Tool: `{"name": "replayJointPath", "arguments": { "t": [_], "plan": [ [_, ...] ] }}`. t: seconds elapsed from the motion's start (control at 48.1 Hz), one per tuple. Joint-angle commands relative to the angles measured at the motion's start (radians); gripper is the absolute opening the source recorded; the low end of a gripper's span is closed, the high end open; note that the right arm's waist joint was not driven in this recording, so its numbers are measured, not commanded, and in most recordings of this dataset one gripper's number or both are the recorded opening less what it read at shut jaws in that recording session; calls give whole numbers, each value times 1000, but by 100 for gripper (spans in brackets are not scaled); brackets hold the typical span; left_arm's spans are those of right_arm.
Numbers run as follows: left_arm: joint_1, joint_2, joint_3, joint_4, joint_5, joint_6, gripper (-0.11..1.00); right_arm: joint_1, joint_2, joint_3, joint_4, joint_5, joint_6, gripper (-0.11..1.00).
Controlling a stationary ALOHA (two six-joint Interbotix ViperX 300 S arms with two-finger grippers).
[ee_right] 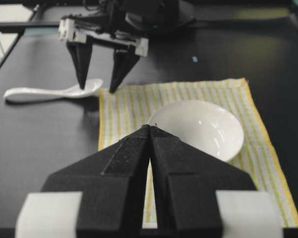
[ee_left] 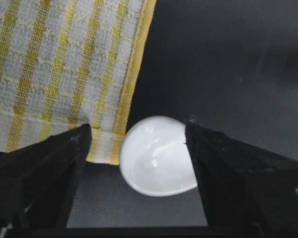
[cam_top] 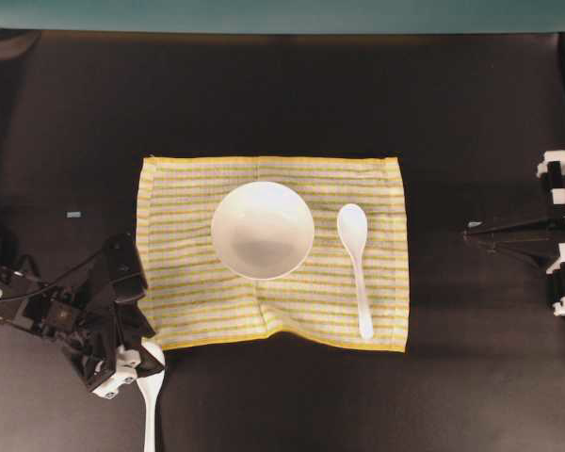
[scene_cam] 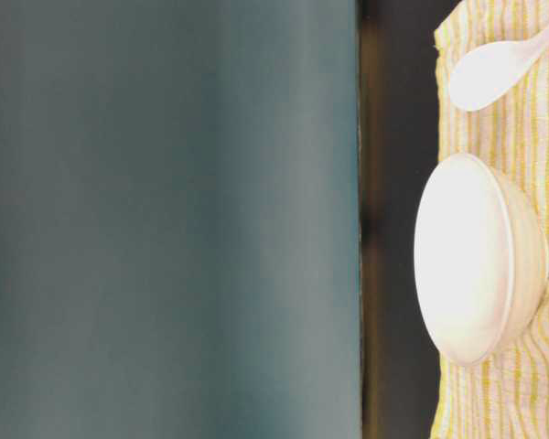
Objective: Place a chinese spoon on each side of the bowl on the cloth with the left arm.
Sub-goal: 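Move the left gripper to the left-side white spoon below the cloth, then grasp the left-side white spoon with the left gripper and lift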
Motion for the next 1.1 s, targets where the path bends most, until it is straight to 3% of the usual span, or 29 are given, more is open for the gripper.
{"name": "replayJointPath", "arguments": {
  "t": [0.0, 0.125, 0.25, 0.395, 0.562, 0.686, 0.874, 1.082],
  "plan": [
    [2, 17, -12, 5, -5, 3, 73, 0, 9, -3, 3, -9, 8, 0],
    [2, 14, -11, 5, -3, 2, 57, 0, 9, 3, 2, -9, 8, 0],
    [2, -12, -11, 3, 25, 8, 33, 0, 8, 5, 2, -9, 8, 0],
    [6, -74, -9, 3, 127, 25, 13, 0, 6, 6, 3, -9, 8, 0],
    [48, -206, -29, 3, 347, 66, 12, 0, 6, 9, 3, -9, 8, 0],
    [118, -354, -66, 3, 491, 164, 12, 0, 6, 12, 3, -11, 8, 0],
    [288, -526, -106, 3, 495, 350, 10, 0, 6, 17, 2, -11, 8, 0],
    [483, -531, -114, 3, 491, 526, 10, 0, 5, 31, 3, -11, 8, 0]
  ]
}}
